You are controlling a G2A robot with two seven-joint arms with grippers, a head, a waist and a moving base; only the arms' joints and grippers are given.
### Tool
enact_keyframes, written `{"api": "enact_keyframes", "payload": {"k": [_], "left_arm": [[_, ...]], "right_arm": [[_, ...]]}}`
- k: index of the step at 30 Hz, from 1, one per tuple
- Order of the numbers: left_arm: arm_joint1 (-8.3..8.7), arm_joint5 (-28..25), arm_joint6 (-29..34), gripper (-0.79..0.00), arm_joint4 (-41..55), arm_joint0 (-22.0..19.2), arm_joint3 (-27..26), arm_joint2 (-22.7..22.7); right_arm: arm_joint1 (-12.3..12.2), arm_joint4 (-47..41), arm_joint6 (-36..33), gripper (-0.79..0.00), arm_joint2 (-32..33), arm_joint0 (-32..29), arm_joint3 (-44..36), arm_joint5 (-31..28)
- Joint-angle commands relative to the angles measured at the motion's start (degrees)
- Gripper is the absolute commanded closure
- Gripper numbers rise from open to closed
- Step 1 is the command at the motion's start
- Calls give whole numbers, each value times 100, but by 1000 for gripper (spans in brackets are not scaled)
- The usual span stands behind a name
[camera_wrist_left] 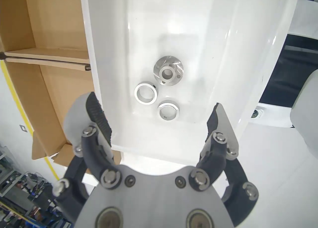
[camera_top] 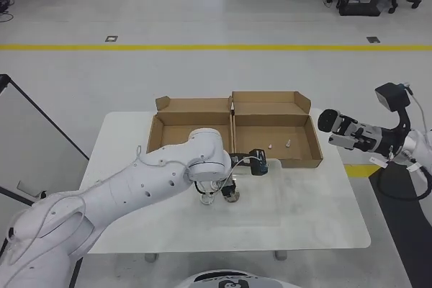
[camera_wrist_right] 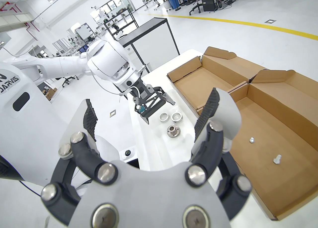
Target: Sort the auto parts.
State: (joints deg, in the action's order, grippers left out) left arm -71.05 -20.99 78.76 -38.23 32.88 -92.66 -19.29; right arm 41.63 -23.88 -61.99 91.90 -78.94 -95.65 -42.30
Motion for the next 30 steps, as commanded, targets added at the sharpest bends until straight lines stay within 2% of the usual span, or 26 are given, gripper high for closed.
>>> {"api": "enact_keyframes", "payload": {"k": [1, 9, 30], "left_arm": [[-79, 67, 8, -785, 54, -31, 182, 65], [-373, 345, -58, -785, -186, -132, 704, 314], [-373, 345, -58, -785, -186, -132, 704, 314]], "right_arm": [[0, 0, 0, -785, 0, 0, 0, 0], [0, 0, 0, -785, 0, 0, 0, 0], [0, 0, 0, -785, 0, 0, 0, 0]]}}
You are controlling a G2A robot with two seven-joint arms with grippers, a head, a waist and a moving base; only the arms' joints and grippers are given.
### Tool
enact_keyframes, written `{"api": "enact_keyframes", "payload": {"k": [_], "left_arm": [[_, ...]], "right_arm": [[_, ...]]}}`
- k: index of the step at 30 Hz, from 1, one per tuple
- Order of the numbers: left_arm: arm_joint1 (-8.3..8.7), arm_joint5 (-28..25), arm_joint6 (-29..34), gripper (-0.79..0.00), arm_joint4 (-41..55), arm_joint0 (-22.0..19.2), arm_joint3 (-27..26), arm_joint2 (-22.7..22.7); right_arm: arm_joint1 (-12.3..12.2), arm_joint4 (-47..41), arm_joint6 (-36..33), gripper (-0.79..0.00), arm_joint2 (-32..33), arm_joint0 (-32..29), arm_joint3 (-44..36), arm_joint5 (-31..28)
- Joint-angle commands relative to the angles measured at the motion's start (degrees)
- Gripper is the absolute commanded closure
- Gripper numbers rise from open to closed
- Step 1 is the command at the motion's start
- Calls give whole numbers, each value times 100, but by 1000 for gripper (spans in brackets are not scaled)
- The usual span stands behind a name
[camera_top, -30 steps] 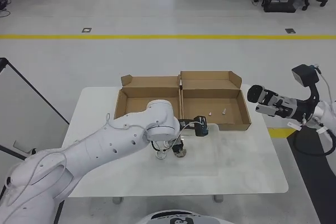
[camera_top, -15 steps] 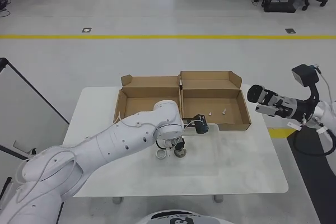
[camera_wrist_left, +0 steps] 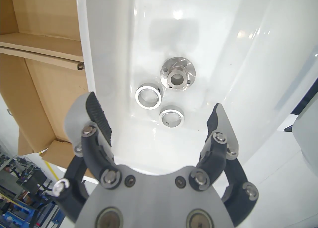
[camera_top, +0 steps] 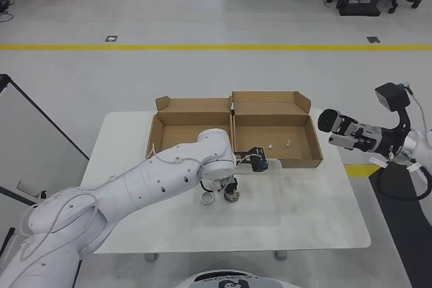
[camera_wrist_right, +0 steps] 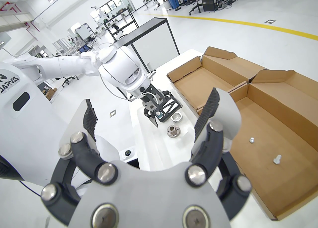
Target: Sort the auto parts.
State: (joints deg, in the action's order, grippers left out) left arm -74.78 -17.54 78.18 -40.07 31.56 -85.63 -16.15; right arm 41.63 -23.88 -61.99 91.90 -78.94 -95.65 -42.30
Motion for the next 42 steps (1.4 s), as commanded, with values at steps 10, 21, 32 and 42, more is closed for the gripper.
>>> {"api": "enact_keyframes", "payload": {"k": [10, 21, 32, 42], "left_arm": [[-177, -272, 195, -785, 771, 2, 209, -29], [-623, -310, 138, -613, 616, -136, 816, 333], [-821, -415, 80, -437, 436, -28, 1207, 478], [-884, -381, 197, -416, 219, 51, 1373, 504]], "right_arm": [[0, 0, 0, -785, 0, 0, 0, 0], [0, 0, 0, -785, 0, 0, 0, 0], [0, 0, 0, -785, 0, 0, 0, 0], [0, 0, 0, -785, 0, 0, 0, 0]]}}
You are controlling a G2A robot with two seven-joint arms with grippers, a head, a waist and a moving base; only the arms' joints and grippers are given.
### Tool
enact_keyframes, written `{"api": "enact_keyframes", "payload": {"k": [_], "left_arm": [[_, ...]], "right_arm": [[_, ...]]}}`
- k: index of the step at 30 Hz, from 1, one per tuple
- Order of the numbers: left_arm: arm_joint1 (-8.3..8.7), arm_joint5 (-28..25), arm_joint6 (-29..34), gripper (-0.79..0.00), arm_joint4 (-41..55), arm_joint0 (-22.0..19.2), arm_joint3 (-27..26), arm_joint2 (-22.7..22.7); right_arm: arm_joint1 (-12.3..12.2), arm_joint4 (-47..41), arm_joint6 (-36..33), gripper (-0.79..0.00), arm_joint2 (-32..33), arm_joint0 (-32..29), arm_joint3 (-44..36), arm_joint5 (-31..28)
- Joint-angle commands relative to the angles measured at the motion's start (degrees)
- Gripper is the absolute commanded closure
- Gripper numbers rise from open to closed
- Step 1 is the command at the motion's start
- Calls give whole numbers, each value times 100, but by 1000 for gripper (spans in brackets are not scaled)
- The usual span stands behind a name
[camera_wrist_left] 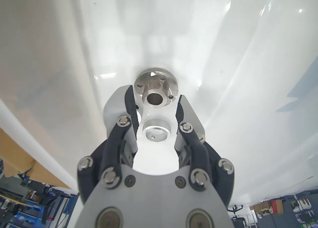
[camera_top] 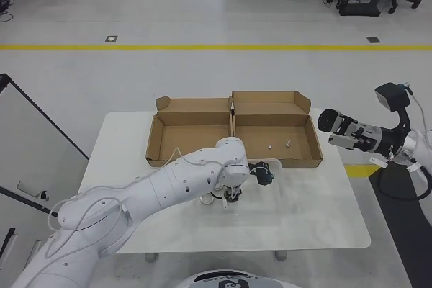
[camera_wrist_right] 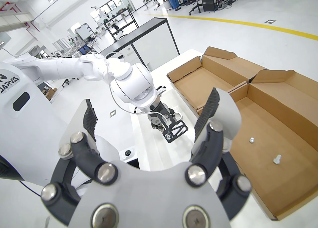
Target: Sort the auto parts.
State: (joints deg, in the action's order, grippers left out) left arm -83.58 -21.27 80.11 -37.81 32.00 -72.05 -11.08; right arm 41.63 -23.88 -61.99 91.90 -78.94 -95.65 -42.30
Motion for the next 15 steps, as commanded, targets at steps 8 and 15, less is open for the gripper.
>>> {"api": "enact_keyframes", "payload": {"k": [8, 15], "left_arm": [[-59, -33, 29, -382, -134, 69, 94, 4], [-108, -56, 7, -369, -217, 116, 168, -12]], "right_arm": [[0, 0, 0, -785, 0, 0, 0, 0], [0, 0, 0, -785, 0, 0, 0, 0]]}}
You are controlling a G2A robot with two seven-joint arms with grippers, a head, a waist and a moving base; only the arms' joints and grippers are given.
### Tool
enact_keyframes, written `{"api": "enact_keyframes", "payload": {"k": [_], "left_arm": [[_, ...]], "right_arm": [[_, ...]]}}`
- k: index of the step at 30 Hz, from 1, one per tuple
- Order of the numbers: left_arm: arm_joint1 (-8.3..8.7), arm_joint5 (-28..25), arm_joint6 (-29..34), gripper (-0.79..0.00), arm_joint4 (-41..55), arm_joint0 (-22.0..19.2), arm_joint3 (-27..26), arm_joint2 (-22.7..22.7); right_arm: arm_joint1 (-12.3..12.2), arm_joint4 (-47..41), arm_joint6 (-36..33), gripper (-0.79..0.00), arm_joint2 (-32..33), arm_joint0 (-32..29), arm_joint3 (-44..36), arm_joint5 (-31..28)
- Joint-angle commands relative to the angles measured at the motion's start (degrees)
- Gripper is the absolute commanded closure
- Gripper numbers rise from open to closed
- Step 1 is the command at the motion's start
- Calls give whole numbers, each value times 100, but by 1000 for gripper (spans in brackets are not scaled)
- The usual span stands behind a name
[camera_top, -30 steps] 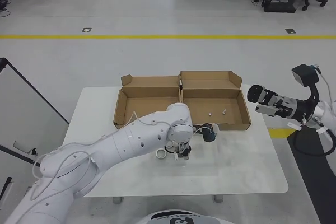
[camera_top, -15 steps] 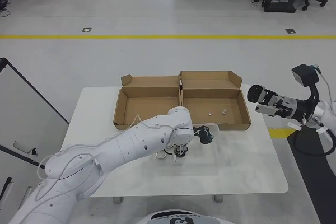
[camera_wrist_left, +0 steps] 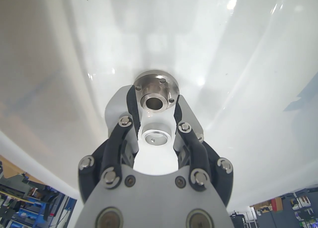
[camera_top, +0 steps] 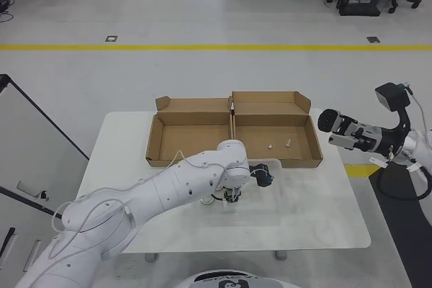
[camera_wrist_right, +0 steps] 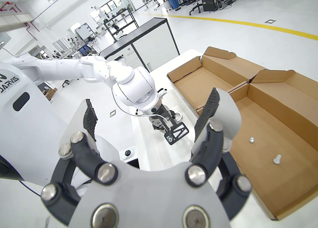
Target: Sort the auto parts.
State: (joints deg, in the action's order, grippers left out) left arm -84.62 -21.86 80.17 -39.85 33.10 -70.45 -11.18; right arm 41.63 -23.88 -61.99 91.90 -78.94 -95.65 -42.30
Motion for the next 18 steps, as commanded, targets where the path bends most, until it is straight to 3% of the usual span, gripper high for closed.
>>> {"api": "enact_keyframes", "payload": {"k": [1, 18], "left_arm": [[-10, 6, -4, -369, -23, 14, 19, -6], [-62, -10, 5, -366, -192, 128, 109, -97]], "right_arm": [[0, 0, 0, -785, 0, 0, 0, 0], [0, 0, 0, -785, 0, 0, 0, 0]]}}
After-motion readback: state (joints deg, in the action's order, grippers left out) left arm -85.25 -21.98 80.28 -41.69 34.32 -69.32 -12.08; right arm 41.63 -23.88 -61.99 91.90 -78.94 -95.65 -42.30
